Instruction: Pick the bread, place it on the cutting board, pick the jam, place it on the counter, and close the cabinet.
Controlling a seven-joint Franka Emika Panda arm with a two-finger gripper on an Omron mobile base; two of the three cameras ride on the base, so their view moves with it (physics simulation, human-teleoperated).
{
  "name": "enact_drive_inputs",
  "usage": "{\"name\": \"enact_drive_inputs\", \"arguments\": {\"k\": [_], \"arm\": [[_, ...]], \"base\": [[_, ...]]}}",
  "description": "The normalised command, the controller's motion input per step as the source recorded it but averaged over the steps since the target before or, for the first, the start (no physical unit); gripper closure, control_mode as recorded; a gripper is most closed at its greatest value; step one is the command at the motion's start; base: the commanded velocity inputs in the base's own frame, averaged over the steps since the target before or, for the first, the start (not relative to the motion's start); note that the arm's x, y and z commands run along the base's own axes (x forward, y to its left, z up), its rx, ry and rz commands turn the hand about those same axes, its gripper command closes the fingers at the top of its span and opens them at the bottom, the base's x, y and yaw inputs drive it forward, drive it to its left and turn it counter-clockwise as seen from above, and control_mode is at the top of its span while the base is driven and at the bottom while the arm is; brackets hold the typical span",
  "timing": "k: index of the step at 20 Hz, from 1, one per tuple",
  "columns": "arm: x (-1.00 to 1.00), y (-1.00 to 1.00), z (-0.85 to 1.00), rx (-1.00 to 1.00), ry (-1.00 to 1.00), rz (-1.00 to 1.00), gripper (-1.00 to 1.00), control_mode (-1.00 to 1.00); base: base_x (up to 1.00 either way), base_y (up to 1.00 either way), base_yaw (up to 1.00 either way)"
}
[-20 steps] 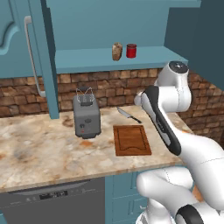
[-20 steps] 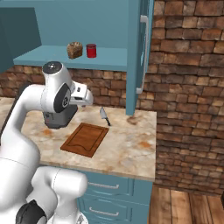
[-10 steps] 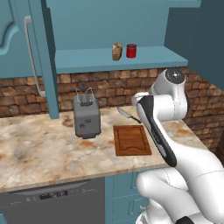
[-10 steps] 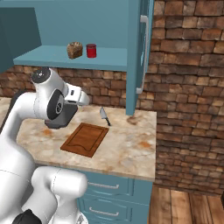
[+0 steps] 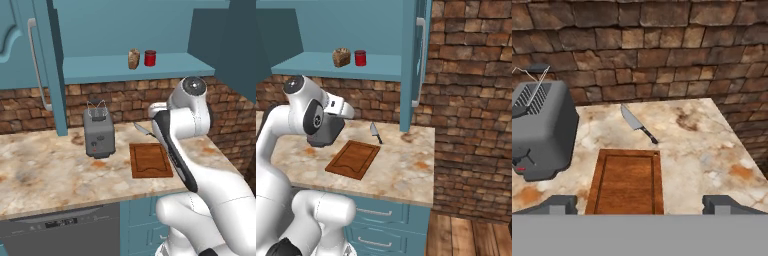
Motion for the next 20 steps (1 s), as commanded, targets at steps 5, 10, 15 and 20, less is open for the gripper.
{"name": "enact_drive_inputs", "arguments": {"k": [5,10,15,20], "arm": [[0.0,0.13,0.23,0.0,0.0,-0.02,-1.0,-1.0],[0.0,0.17,0.23,0.01,0.0,-0.01,-1.0,-1.0],[0.0,0.21,0.23,0.0,0.0,0.0,-1.0,-1.0],[0.0,0.23,0.25,0.01,-0.01,0.0,-1.0,-1.0]], "base": [[0.0,0.0,0.0],[0.0,0.0,0.0],[0.0,0.0,0.0],[0.0,0.0,0.0]]}}
